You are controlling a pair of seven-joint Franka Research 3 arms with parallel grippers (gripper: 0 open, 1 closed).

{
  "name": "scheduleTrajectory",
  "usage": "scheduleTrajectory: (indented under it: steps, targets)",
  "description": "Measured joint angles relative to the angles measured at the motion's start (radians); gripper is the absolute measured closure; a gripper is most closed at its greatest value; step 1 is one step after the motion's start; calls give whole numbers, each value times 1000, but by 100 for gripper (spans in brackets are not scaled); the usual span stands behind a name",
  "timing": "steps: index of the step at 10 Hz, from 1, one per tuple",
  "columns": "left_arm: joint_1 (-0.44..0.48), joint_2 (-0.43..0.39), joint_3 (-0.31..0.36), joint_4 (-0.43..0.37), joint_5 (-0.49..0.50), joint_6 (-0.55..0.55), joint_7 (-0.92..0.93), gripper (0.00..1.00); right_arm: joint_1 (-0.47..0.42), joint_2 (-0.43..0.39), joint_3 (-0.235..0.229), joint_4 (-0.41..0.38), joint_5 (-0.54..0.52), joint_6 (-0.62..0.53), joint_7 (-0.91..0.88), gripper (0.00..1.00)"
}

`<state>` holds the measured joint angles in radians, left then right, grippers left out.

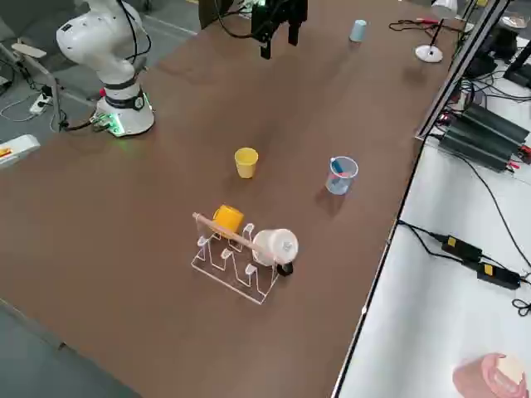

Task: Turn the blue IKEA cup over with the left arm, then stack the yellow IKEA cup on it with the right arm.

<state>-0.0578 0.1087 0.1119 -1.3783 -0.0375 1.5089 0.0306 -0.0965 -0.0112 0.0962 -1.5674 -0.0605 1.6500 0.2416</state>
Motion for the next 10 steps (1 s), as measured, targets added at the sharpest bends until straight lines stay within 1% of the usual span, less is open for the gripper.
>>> scheduleTrajectory:
  steps: [3, 5, 6, 8, 10]
  targets:
    - [-11, 1, -3, -3, 0, 0, -3, 1, 0, 0, 0, 0, 0, 0, 0, 0]
    - [-20, 18, -9, -8, 0, 0, -4, 1, 0, 0, 0, 0, 0, 0, 0, 0]
    - [-19, 31, -10, -8, 0, 2, 33, 1, 0, 0, 0, 0, 0, 0, 0, 0]
    - [-9, 49, -8, -8, 0, 3, 203, 1, 0, 0, 0, 0, 0, 0, 0, 0]
    - [37, 52, -3, -8, -7, 3, 385, 1, 0, 0, 0, 0, 0, 0, 0, 0]
